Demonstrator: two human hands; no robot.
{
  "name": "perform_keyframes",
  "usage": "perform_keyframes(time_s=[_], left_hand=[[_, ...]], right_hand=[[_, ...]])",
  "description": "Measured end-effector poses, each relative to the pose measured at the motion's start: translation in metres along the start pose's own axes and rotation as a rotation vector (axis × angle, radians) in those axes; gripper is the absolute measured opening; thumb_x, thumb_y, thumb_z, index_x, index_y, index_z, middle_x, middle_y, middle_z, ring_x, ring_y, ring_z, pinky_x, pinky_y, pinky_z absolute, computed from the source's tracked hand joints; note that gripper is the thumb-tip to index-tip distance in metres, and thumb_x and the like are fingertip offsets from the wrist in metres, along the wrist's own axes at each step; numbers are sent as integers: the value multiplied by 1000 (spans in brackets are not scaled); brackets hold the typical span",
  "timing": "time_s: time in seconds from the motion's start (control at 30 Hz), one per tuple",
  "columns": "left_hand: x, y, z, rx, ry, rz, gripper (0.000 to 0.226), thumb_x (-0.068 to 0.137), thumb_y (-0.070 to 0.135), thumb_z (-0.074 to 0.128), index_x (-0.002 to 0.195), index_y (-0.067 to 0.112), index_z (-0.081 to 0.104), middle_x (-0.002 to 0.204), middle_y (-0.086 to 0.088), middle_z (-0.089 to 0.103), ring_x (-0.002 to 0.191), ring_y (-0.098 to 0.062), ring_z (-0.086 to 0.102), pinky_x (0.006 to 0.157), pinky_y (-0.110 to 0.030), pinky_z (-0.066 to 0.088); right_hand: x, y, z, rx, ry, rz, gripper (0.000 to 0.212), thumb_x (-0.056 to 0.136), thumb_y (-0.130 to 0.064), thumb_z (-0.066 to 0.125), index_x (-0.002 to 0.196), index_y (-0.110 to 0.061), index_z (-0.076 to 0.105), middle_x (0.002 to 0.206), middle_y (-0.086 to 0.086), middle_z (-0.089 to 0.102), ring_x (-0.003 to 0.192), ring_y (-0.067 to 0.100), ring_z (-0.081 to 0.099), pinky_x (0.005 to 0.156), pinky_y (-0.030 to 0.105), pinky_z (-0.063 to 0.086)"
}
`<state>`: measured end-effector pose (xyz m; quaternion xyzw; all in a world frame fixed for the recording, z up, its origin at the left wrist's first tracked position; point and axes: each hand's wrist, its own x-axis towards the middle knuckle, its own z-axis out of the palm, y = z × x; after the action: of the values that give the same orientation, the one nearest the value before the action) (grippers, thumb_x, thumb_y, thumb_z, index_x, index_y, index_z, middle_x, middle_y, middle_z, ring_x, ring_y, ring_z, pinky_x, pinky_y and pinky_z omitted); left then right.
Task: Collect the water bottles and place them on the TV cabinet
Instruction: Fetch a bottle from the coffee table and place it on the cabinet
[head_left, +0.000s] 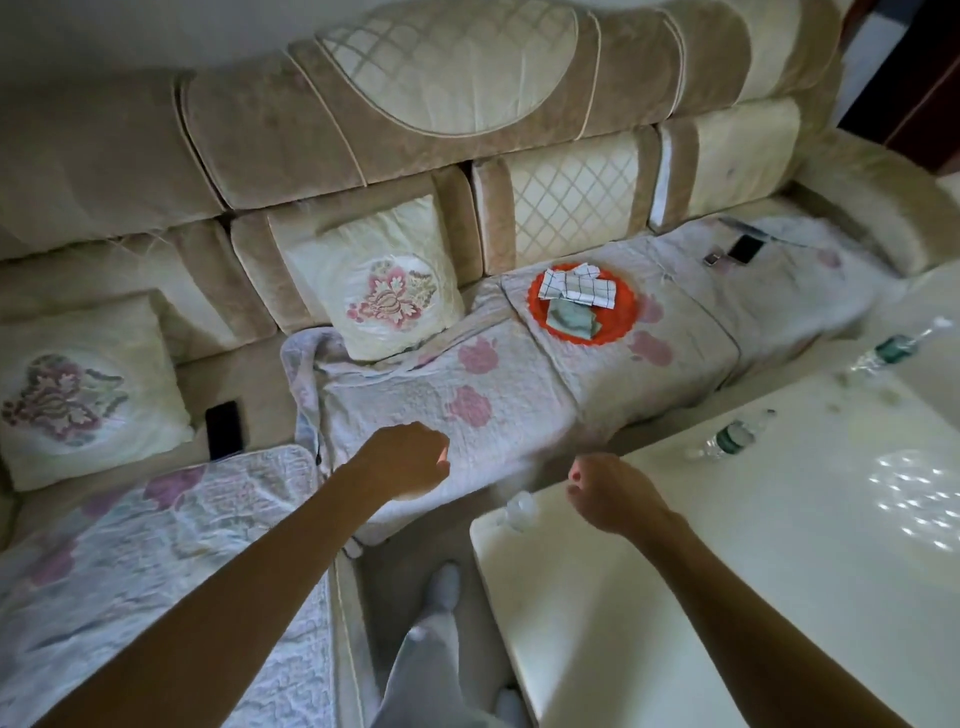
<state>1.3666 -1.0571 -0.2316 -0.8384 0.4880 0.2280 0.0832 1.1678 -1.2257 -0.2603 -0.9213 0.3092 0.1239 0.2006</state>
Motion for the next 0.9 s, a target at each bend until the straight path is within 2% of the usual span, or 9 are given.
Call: perform_keyframes(time_s=[0.1,0.17,0.3,0.43,0.53,0.63,0.73,0.9], left_hand=[[46,-14,14,-16,-71,60,34,99,37,40,119,18,59,121,-5,64,110,-25,60,92,-36,46],[75,-22,24,-20,-113,92,34,99,38,41,120,19,59,122,-5,63,110,-25,59,93,-36,46],[116,-33,40,-87,-212,136,34,98,37,41,118,19,61,120,-5,64,107,-26,60,91,-37,48],[145,-45,66,-155,-249,162,32,98,34,40,112,17,63,114,-4,67,101,-23,63,91,-37,51],[164,-48,86,-199,-319,164,31,99,30,40,111,13,64,113,-7,68,100,-23,63,90,-37,52],[182,-46,104,-277,-402,192,28,100,30,45,114,13,62,113,-7,67,101,-22,61,87,-30,49],[204,-46,115,-335,-400,200,26,99,29,48,117,14,61,116,-7,67,102,-21,61,87,-28,47],[224,-44,136,-367,-385,163,24,97,30,52,115,17,61,111,-4,67,94,-18,59,84,-30,50]], right_hand=[[23,5,22,66,-100,146,29,92,-27,54,115,-11,61,117,6,64,108,22,60,90,31,47],[36,8,44,132,-154,221,36,92,-30,56,123,-11,57,124,7,63,112,23,60,97,34,47],[59,10,87,274,-196,355,41,92,-28,60,128,-9,54,124,9,62,111,24,61,96,33,48],[73,13,135,435,-213,457,54,88,-21,67,135,-9,45,132,9,54,112,25,58,96,34,48],[86,20,171,489,-180,530,61,84,-18,70,137,-10,40,135,8,50,116,25,55,96,36,47],[99,26,204,552,-148,625,76,80,-22,76,143,-12,34,141,8,45,123,29,51,99,41,47],[118,33,233,643,-105,680,87,73,-24,82,144,-17,33,141,6,43,123,31,50,98,44,47],[140,36,267,710,-39,687,81,71,-20,83,140,-22,40,137,5,46,123,29,47,96,41,46]])
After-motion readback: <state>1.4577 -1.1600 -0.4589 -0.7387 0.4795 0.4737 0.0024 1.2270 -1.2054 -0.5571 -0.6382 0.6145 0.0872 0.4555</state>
